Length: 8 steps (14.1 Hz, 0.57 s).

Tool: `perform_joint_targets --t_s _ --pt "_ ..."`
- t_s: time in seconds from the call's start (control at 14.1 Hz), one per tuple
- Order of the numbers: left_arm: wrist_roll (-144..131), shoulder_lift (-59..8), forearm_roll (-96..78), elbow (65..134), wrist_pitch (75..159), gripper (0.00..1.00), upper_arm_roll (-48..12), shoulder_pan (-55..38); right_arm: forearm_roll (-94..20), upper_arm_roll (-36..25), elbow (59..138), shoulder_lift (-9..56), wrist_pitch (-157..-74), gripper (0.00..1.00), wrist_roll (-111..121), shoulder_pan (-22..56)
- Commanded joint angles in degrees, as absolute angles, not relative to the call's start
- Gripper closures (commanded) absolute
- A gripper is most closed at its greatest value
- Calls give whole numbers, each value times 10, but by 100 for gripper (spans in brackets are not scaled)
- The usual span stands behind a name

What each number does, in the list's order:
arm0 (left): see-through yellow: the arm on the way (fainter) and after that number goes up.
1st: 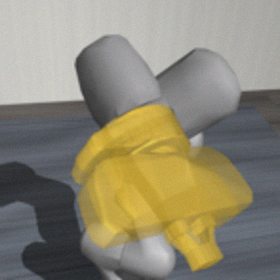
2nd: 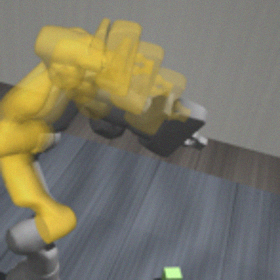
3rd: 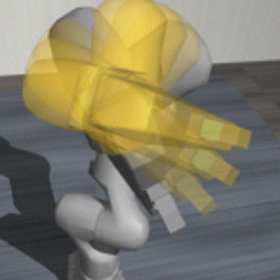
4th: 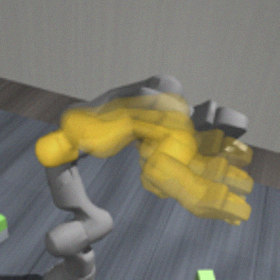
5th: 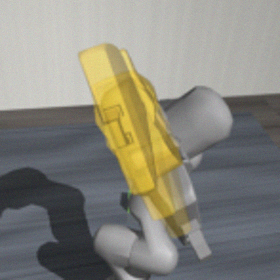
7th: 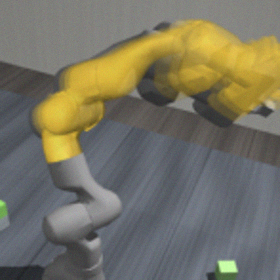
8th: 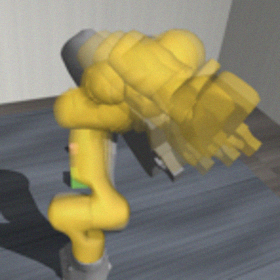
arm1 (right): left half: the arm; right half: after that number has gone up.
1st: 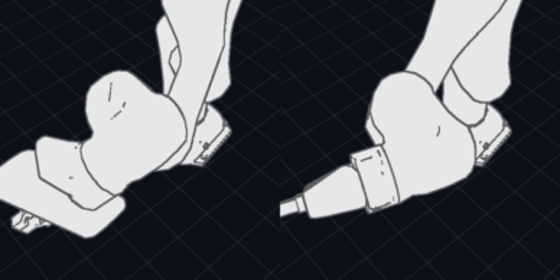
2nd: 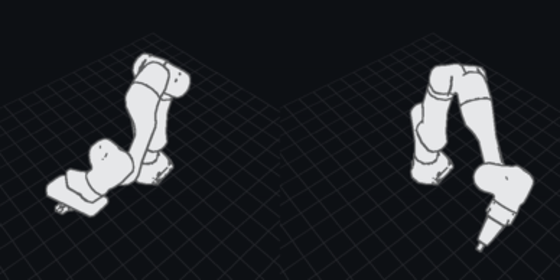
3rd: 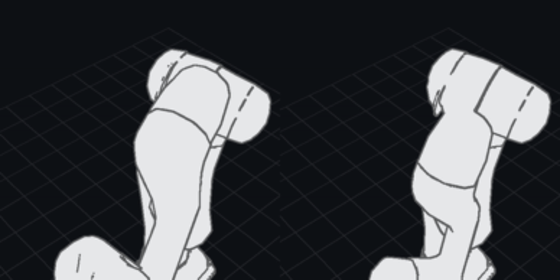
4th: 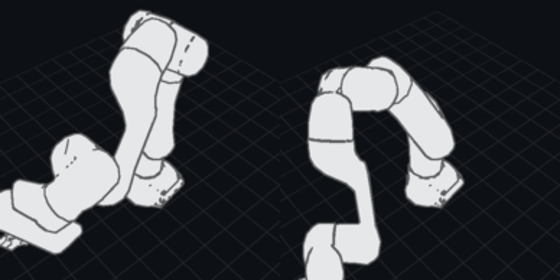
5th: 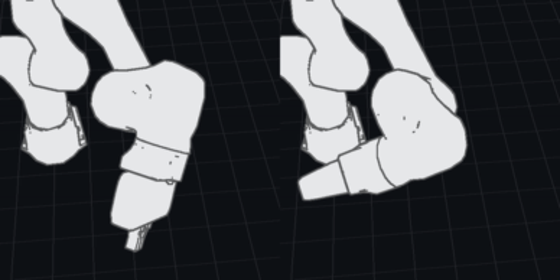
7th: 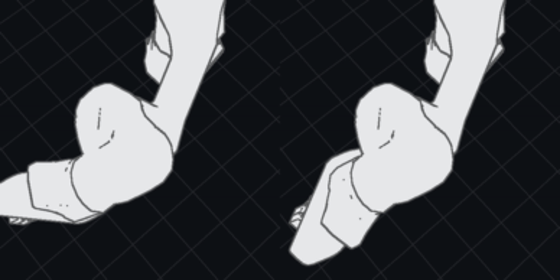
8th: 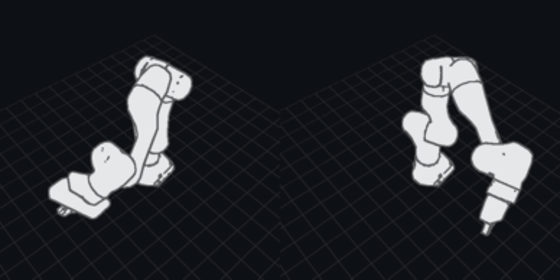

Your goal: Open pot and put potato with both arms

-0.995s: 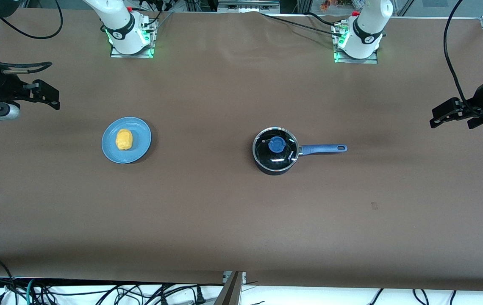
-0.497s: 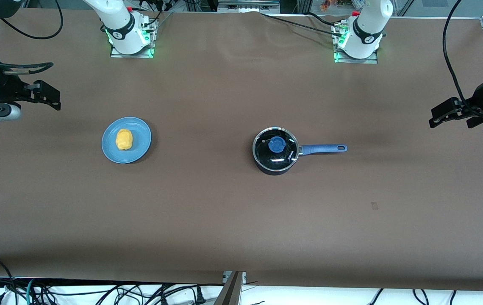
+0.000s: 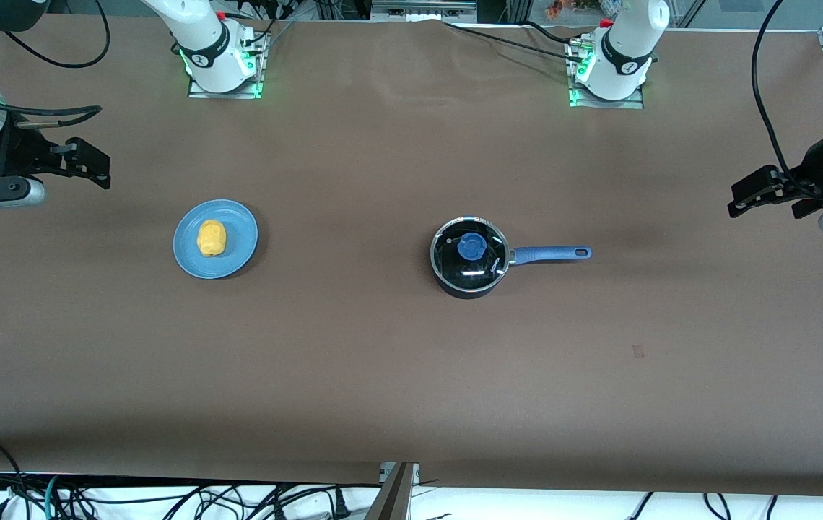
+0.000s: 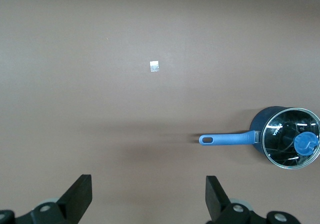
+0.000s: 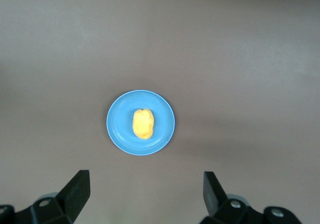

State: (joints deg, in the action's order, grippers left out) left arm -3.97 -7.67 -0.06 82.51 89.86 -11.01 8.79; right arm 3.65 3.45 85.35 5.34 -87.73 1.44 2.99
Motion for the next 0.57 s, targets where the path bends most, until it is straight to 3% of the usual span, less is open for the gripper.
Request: perform_joint_targets --t_s 0.0,0.5 --pt "-45 -69 7 823 890 0 -113 90 38 35 837 61 -874 0 14 26" --pt "-34 -76 5 822 896 0 -112 87 38 34 837 62 -875 0 15 25"
